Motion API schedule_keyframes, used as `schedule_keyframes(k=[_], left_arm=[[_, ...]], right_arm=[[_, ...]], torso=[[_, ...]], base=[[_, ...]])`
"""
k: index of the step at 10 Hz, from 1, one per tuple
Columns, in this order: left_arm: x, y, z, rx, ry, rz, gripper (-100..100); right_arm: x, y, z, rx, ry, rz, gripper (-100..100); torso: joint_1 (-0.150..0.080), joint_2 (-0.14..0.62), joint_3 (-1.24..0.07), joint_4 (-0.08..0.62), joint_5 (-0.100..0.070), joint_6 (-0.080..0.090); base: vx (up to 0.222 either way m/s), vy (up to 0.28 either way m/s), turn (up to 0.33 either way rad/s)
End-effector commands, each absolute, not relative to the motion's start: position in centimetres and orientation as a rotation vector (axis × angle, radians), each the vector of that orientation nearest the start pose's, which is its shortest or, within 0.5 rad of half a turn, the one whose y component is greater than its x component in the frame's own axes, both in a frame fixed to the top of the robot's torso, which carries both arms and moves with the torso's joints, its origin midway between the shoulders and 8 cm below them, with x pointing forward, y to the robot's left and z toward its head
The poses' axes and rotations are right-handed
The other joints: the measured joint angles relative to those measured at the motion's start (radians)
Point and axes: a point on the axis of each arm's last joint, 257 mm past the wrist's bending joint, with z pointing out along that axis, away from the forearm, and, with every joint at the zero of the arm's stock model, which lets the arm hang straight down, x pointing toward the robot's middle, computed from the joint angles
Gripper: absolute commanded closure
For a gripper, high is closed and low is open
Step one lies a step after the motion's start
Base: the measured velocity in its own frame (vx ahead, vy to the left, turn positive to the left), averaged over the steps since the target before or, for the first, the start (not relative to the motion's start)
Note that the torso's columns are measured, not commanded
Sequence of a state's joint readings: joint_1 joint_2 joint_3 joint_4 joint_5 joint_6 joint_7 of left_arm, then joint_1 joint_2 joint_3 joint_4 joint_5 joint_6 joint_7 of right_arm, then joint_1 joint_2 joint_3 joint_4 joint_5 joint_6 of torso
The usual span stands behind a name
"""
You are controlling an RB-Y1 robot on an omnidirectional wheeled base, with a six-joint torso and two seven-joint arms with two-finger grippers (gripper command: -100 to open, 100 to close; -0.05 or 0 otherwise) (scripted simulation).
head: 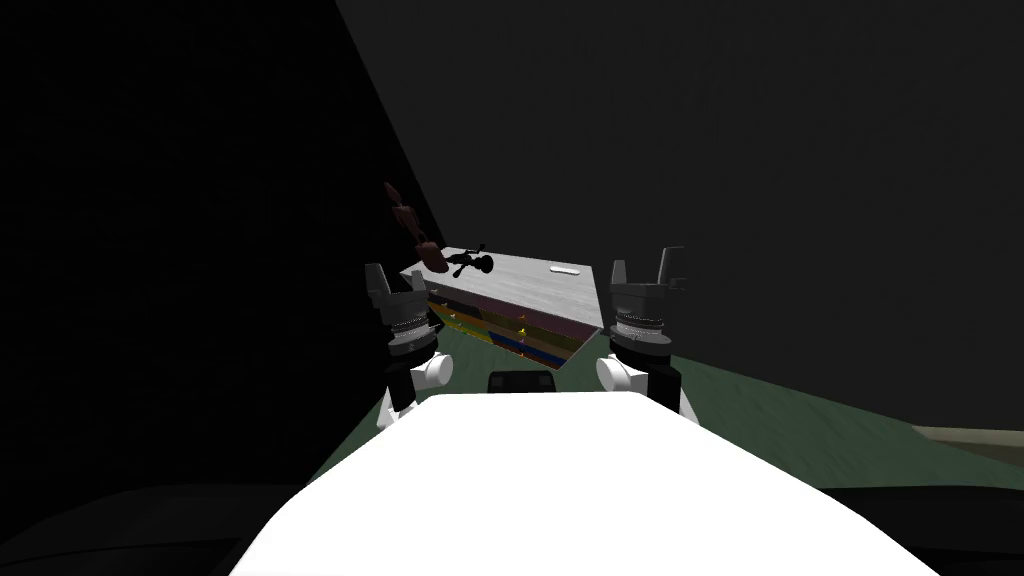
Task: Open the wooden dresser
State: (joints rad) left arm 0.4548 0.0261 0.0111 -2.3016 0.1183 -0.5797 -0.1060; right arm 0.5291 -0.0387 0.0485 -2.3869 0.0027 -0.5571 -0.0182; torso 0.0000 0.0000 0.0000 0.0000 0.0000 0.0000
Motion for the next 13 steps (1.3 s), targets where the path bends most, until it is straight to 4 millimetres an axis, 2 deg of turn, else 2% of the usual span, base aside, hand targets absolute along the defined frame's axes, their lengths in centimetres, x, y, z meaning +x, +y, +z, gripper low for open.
schedule_keyframes(k=[1, 9, 10, 11, 13], left_arm=[[32.5, 28.7, 6.2, -0.564, 0.483, -1.311, 0], [32.4, 28.7, 6.3, -0.563, 0.483, -1.311, 0], [33.1, 28.1, 5.6, -0.542, 0.535, -1.309, -100], [33.4, 27.9, 5.1, -0.536, 0.559, -1.306, -100], [34.8, 27.5, 3.1, -0.538, 0.628, -1.291, -100]], right_arm=[[31.1, -25.5, 7.1, 0.531, 0.545, 1.391, 0], [31.1, -25.5, 7.1, 0.531, 0.545, 1.391, 0], [31.1, -25.5, 7.1, 0.531, 0.545, 1.391, 0], [31.1, -25.5, 7.1, 0.531, 0.545, 1.391, 0], [31.1, -25.5, 7.1, 0.532, 0.546, 1.391, 0]], torso=[[0.0, 0.04, -0.082, 0.041, 0.0, 0.0], [0.0, 0.618, -1.234, 0.617, 0.0, 0.0], [0.0, 0.691, -1.382, 0.691, 0.0, 0.0], [-0.001, 0.725, -1.451, 0.724, 0.0, 0.0], [-0.002, 0.737, -1.475, 0.737, 0.0, 0.0]], base=[[0.0, 0.0, 0.0], [0.0, 0.0, 0.0], [0.005, -0.02, -0.018], [-0.002, -0.032, -0.019], [-0.008, -0.057, -0.036]])
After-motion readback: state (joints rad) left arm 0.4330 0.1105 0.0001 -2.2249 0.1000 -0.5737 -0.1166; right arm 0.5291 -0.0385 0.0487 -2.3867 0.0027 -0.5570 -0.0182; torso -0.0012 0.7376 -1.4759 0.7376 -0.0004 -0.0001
